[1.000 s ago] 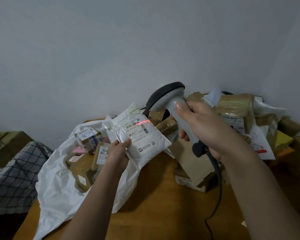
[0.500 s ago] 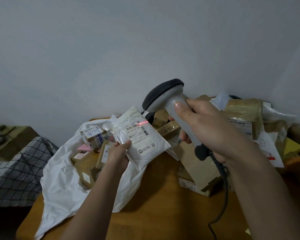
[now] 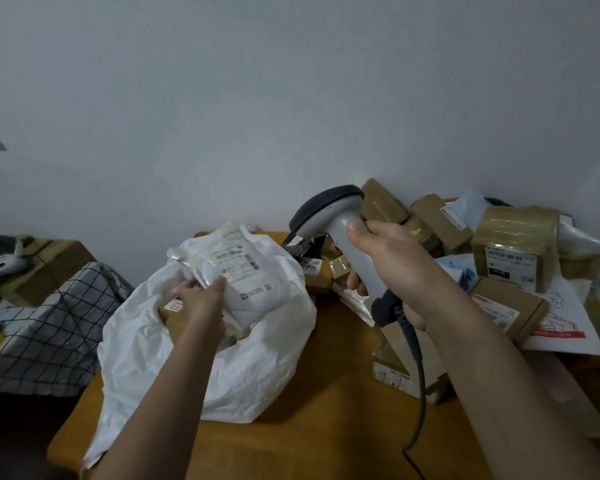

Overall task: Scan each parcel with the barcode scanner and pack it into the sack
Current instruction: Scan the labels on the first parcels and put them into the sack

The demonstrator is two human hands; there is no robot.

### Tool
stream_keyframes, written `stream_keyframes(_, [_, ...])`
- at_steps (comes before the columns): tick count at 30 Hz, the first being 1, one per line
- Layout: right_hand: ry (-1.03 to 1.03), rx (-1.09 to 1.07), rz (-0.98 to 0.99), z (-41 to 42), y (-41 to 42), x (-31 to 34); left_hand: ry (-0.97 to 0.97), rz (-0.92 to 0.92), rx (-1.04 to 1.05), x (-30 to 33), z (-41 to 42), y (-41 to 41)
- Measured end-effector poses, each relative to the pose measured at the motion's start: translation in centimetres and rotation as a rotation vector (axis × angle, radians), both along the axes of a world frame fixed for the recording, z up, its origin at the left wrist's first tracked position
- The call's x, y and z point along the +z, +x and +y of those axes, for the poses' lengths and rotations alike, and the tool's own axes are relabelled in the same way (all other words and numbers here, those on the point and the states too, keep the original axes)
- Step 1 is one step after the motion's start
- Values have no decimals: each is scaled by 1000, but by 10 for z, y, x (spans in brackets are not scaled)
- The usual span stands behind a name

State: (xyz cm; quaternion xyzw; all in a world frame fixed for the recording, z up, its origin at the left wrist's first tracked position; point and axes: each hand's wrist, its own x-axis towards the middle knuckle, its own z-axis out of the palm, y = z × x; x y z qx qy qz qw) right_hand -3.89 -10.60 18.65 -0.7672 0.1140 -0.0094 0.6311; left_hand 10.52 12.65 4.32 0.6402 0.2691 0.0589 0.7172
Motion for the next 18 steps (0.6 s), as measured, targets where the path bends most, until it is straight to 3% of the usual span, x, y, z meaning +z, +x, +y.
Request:
stream_keyframes(4, [13, -19, 28, 1, 8, -8, 522, -64, -81, -1, 18, 6])
stream_keyframes(10, [16, -24, 59, -1, 19, -16, 1216, 136, -549, -38, 27, 0])
stream_keyframes(13, [29, -48, 75, -7, 23, -20, 1299, 125, -689, -52, 27, 2])
stream_keyframes(18, [49, -106, 102, -22, 30, -28, 1403, 198, -716, -52, 10, 15])
